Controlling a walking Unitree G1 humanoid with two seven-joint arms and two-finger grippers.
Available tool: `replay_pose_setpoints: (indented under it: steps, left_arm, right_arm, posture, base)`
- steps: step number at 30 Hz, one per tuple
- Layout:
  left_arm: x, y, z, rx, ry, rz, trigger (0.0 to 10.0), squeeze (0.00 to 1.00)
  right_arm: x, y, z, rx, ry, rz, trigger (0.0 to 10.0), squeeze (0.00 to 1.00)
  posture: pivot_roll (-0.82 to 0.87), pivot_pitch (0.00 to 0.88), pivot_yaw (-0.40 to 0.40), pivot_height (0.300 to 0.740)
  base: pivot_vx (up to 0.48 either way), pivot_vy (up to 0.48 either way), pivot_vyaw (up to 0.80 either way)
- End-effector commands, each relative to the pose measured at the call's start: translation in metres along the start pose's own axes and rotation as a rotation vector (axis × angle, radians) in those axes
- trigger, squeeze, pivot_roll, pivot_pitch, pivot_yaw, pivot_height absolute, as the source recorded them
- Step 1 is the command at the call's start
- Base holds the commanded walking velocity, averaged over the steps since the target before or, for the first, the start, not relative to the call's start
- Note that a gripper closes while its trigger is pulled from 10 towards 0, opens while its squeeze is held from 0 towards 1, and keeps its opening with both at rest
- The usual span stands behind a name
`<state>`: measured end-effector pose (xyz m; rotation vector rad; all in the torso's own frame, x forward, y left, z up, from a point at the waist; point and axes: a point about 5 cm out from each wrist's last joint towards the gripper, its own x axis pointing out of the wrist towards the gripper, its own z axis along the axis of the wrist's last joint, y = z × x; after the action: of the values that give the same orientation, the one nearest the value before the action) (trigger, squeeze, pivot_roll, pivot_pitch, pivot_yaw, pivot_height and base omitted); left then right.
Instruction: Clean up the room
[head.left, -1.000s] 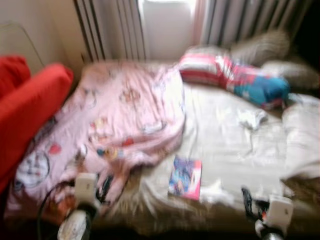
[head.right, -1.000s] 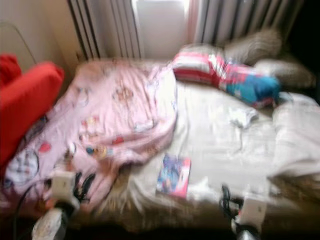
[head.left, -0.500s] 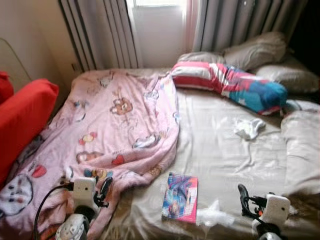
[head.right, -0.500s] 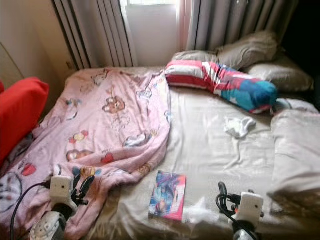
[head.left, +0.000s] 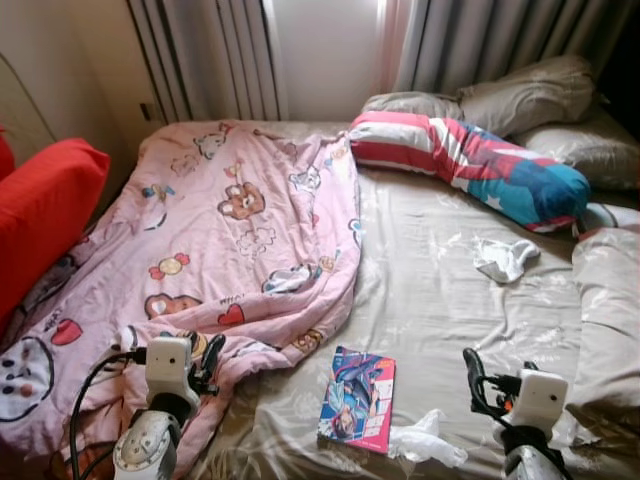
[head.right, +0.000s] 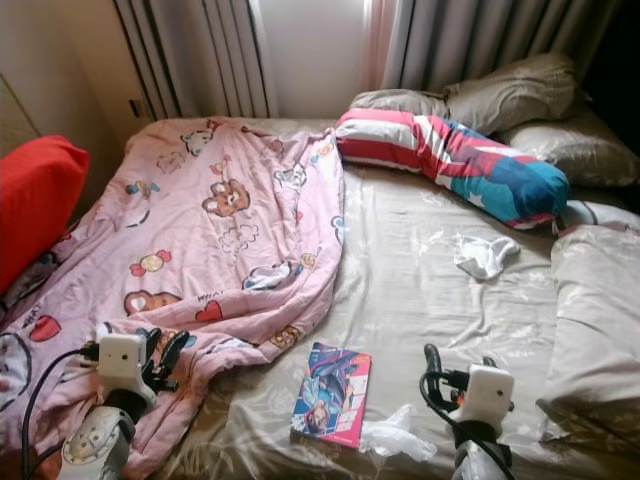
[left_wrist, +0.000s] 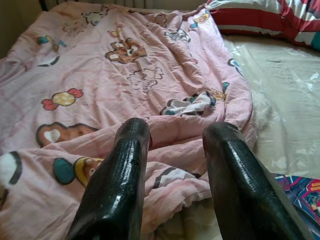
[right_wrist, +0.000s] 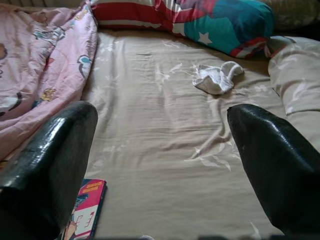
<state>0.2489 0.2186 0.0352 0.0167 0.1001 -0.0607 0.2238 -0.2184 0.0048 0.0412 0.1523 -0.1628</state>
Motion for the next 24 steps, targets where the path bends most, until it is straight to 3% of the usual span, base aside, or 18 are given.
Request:
replay_pose_setpoints:
  steps: [1,8,20,24]
  left_arm:
    - [-0.001,0.001,0.001,-0.01,0.002,0.006,10.0,0.0]
    - [-0.002,0.002,0.002,-0.007,0.003,0.007,10.0,0.0]
    - [-0.003,0.004,0.003,-0.01,0.001,0.021,10.0,0.0]
    - [-0.003,0.002,0.005,-0.009,-0.002,0.011,10.0,0.0]
  right_arm:
    - [-0.001,-0.001,0.0,-0.01,0.007,0.003,10.0,0.0]
    - [-0.002,0.003,-0.006,-0.025,0.064,0.013,10.0,0.0]
    - [-0.004,0.0,-0.011,-0.018,0.099,0.004,10.0,0.0]
    - [-0.005,-0.001,-0.008,0.011,0.069,-0.008,10.0,0.0]
  posture:
    - [-0.07,0.036,0.0,0.74]
    - [-0.06,0.041,0.001,0.74]
    - [-0.06,0.051,-0.002,0.655]
    - [-0.06,0.06,-0.002,0.65]
  base:
    - [0.0,0.0,0.0]
    - [0.0,0.0,0.0]
    - [0.0,0.0,0.0]
    - [0.0,0.0,0.0]
